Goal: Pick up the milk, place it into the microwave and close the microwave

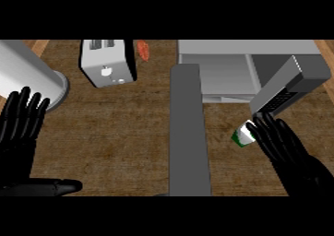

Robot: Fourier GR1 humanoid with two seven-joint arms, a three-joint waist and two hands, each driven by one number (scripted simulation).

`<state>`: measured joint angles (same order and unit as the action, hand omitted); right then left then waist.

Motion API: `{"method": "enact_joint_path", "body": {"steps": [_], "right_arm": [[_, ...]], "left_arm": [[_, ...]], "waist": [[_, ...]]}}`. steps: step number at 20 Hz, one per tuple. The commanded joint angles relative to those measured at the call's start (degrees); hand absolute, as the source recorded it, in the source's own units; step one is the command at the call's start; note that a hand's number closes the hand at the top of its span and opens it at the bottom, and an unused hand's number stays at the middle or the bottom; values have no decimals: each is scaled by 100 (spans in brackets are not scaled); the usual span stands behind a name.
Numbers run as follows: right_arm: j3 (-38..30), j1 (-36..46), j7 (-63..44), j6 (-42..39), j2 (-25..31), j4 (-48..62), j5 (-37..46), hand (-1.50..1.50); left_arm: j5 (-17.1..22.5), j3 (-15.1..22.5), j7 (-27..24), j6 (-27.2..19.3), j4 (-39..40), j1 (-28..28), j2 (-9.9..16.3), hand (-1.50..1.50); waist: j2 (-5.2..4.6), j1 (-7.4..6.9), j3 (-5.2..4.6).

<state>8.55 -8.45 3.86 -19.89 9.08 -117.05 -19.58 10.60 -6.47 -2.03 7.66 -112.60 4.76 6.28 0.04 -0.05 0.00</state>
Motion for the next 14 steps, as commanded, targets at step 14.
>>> {"method": "enact_joint_path", "body": {"steps": [14], "right_arm": [[-609, 191, 1025, 738, -398, 968, 1555, -150]], "left_arm": [[83, -144, -294, 528, -458, 1032, -105, -150]], "waist": [[-2, -10, 1]]}}
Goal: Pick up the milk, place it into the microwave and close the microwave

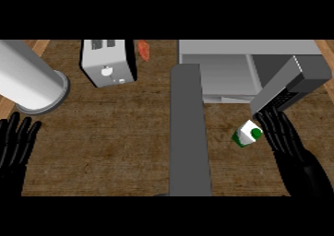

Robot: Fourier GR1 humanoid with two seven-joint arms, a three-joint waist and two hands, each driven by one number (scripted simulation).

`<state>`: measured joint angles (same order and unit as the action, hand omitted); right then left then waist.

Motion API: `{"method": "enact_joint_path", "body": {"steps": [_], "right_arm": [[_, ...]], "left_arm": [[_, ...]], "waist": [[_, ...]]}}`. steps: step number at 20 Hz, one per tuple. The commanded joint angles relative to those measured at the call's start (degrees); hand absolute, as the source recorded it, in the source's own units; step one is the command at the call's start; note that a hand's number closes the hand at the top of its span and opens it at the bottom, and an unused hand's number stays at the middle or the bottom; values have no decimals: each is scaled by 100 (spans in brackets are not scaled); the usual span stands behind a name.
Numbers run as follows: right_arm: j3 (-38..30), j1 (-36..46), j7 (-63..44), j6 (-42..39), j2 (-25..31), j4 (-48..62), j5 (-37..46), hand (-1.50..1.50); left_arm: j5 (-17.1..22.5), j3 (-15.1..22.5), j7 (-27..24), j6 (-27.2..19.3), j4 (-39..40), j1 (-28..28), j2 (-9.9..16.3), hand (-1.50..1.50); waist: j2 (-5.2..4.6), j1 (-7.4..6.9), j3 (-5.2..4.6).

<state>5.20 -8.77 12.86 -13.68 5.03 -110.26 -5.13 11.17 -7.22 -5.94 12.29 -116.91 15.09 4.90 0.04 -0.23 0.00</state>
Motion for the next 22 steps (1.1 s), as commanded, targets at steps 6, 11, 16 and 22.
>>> {"method": "enact_joint_path", "body": {"steps": [6, 11, 16, 22], "right_arm": [[-256, 70, 804, 203, -57, 903, 501, -150], [-665, 980, 1201, 442, -115, 2250, 621, -150], [-982, 905, 1621, 388, 128, 2718, 631, -150], [-1369, 1339, 2528, 422, 341, 4205, 765, -150]], "left_arm": [[-11, -57, -391, 402, -293, 844, -187, -150], [-8, -78, -483, 588, -372, 1025, -217, -150], [133, -177, -162, 638, -702, 1042, -179, -150], [-421, 239, -587, 468, -414, 1196, -482, -150]], "waist": [[3, 0, 0], [-4, -28, 1], [-1, -15, 1], [-8, -29, 3]]}}
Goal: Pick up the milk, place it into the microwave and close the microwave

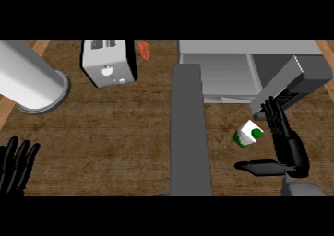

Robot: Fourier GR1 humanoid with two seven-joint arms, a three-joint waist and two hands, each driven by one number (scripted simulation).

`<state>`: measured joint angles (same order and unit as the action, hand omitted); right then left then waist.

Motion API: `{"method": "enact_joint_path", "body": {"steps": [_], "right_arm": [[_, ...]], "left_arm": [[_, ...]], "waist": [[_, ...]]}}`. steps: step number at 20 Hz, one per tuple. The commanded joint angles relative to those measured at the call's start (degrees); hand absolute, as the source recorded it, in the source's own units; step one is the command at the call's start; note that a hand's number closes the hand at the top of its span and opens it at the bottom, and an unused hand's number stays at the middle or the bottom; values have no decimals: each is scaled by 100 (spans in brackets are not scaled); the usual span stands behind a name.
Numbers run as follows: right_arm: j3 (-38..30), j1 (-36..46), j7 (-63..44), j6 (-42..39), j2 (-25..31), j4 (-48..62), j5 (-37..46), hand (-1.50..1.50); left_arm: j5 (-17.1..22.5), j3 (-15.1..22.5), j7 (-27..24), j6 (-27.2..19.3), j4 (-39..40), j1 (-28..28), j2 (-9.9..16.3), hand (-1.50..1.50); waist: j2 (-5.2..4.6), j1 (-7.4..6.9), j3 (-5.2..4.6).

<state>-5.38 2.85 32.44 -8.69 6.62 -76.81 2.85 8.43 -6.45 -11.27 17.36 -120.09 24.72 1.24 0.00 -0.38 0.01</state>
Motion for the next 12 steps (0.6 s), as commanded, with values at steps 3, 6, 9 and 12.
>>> {"method": "enact_joint_path", "body": {"steps": [3, 6, 9, 12], "right_arm": [[-338, 469, 568, -191, 373, 1236, 52, -150], [-363, 581, 973, -255, 392, 1849, 115, -150], [-389, 580, 1236, -451, 585, 2172, 170, -150], [-566, 1164, 1660, -548, 883, 3312, 301, -150]], "left_arm": [[550, -478, 77, 419, -226, 318, 242, -150], [435, -549, -130, 409, 149, -56, 199, -150], [-181, 116, -322, 40, -35, 228, -116, -150], [-93, 1, -279, 135, 255, 44, -120, -150]], "waist": [[-1, -22, 1], [-3, -9, 1], [0, -5, 1], [-9, -25, 3]]}}
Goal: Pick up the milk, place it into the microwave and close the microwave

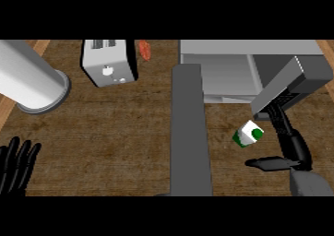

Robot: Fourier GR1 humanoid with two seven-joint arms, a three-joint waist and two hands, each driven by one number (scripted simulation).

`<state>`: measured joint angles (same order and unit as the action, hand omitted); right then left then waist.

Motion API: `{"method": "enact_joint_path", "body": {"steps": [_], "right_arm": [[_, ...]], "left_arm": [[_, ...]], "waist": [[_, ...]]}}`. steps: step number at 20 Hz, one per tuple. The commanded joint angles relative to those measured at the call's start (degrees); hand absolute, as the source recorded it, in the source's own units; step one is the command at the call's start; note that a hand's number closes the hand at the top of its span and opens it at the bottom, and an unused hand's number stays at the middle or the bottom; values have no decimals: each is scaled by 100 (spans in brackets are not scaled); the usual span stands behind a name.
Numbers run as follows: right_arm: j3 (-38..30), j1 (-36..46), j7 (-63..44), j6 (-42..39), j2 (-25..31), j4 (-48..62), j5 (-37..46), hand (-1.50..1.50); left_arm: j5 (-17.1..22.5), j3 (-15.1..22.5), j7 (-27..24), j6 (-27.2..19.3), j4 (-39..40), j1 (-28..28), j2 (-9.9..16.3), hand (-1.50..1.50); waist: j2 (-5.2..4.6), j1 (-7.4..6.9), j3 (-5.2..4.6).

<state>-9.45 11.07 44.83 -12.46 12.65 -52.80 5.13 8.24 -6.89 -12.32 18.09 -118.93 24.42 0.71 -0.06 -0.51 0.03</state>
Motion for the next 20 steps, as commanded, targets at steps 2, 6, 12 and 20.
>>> {"method": "enact_joint_path", "body": {"steps": [2, 6, 12, 20], "right_arm": [[-103, 460, 374, -160, 317, 1030, 164, -150], [-167, 1007, 1264, 373, 156, 2433, 496, -150], [-212, 1475, 1617, 396, 270, 3449, 639, -150], [-178, 1550, 1792, -262, 389, 3887, 633, -150]], "left_arm": [[183, -191, 247, 13, -8, -254, 78, -150], [-15, 78, 26, -1, -157, 166, -67, -150], [213, -348, 141, 78, 103, -232, 146, -150], [321, -430, -84, 382, 126, 47, 204, -150]], "waist": [[0, 6, 0], [-16, -59, 5], [-24, -53, 6], [-26, -73, 9]]}}
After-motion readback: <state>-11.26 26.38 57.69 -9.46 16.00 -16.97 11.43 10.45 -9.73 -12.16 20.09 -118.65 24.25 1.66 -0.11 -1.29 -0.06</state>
